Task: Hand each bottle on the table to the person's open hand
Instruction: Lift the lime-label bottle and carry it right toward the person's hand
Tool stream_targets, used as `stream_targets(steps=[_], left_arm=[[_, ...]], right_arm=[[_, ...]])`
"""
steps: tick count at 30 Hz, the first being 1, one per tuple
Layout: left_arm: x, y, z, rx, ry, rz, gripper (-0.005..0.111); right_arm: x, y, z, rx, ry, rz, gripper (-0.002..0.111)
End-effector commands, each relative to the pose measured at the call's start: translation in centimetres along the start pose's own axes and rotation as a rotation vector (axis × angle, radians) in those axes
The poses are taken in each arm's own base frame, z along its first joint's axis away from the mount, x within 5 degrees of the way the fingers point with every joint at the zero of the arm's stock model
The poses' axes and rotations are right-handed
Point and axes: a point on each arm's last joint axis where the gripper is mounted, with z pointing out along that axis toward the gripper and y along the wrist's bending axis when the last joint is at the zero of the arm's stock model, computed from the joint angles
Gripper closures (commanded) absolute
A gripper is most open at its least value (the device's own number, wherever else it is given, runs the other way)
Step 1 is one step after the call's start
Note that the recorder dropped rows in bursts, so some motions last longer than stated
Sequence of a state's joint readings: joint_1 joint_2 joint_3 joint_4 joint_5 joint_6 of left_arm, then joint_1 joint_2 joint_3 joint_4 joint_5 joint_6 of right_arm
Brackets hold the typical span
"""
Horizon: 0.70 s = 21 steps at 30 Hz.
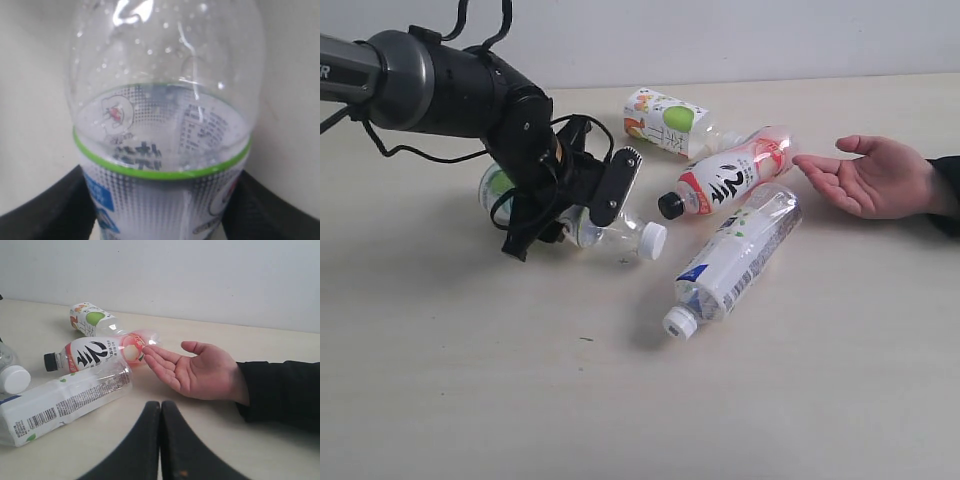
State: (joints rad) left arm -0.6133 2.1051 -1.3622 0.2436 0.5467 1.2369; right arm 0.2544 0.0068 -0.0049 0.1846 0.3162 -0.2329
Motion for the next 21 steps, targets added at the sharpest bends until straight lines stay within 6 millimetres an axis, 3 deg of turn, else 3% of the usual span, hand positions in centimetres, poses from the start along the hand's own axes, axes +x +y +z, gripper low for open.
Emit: stream_targets(steps=[1, 9, 17, 21], left_arm=[[0.2, -0.1, -1.6, 0.032, 0.023, -0.006, 0.072], [0.8, 0.4, -5.2, 0.014, 0.037, -0.118, 0.076], [1.3, -0.3, -10.0, 0.07, 0.086, -0.273, 0.107], [0.3, -0.8, -12.5, 0.066, 0.091, -0.34, 0.107]], right_arm=[[0.1, 0.0, 0.0, 0.001, -0.011, 0.0, 0.108], [0.1, 0.0, 0.0, 0.001, -0.011, 0.0, 0.108], [0.1, 0.0, 0.0, 0.001, -0.011, 0.0, 0.108], [0.1, 0.0, 0.0, 0.001, -0.011, 0.0, 0.108]])
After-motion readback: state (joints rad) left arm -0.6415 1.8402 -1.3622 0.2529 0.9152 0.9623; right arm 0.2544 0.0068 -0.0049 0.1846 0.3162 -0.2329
